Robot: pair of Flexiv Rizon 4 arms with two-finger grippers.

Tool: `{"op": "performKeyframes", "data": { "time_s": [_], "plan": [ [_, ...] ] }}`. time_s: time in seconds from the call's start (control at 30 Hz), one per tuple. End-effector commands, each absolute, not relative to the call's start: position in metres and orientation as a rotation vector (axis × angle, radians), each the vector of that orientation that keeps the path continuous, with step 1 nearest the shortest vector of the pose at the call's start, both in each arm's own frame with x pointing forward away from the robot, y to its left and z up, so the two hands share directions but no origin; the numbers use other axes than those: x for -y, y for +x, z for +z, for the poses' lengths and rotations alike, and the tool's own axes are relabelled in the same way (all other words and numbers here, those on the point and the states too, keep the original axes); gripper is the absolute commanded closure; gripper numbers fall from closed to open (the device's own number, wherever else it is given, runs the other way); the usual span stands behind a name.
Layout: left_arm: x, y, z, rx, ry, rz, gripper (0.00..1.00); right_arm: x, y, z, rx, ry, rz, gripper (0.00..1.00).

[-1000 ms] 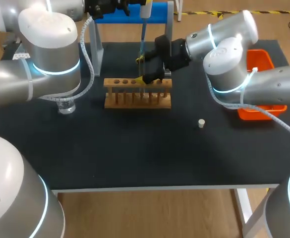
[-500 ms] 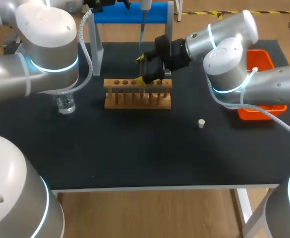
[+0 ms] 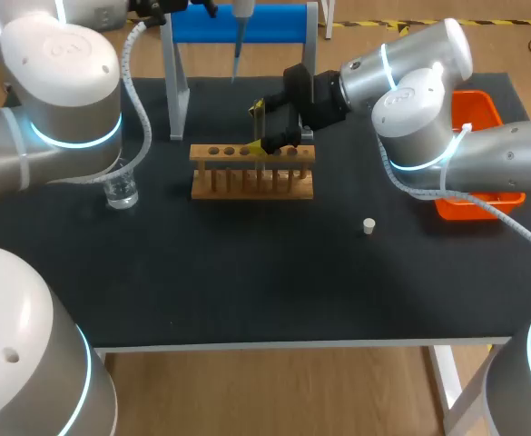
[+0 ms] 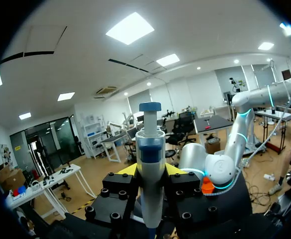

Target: Invert the test tube, pick up the pipette, mount the tip to pipette, aspirate from beaker and dispense into the tube, eject the tip, return the pipette, and cap with the stopper.

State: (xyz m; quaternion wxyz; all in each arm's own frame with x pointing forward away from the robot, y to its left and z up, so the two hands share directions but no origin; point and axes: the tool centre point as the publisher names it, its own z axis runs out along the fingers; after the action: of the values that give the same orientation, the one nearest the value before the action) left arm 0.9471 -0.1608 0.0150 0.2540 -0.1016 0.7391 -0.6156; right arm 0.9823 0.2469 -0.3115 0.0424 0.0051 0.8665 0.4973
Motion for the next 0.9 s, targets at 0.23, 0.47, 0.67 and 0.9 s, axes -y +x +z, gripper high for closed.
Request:
{"op": "performKeyframes", "data": {
  "time_s": [0.23,0.47,0.67,0.9],
  "plan": [
    [0.123,0.917,0.001,-1.996,-0.339,-1.663,1.00,-0.246,0.983,-0.311,-2.656,0.014,1.520,0.00],
    [0.108,0.902,-0.015,-1.992,-0.370,-1.677,1.00,-0.246,0.983,-0.311,-2.656,0.014,1.520,0.00],
    [0.099,0.882,-0.034,-1.991,-0.406,-1.714,1.00,-0.246,0.983,-0.311,-2.656,0.014,1.520,0.00],
    [0.103,0.856,-0.064,-2.024,-0.450,-1.769,1.00,-0.246,0.983,-0.311,-2.656,0.014,1.520,0.00]
  ]
}}
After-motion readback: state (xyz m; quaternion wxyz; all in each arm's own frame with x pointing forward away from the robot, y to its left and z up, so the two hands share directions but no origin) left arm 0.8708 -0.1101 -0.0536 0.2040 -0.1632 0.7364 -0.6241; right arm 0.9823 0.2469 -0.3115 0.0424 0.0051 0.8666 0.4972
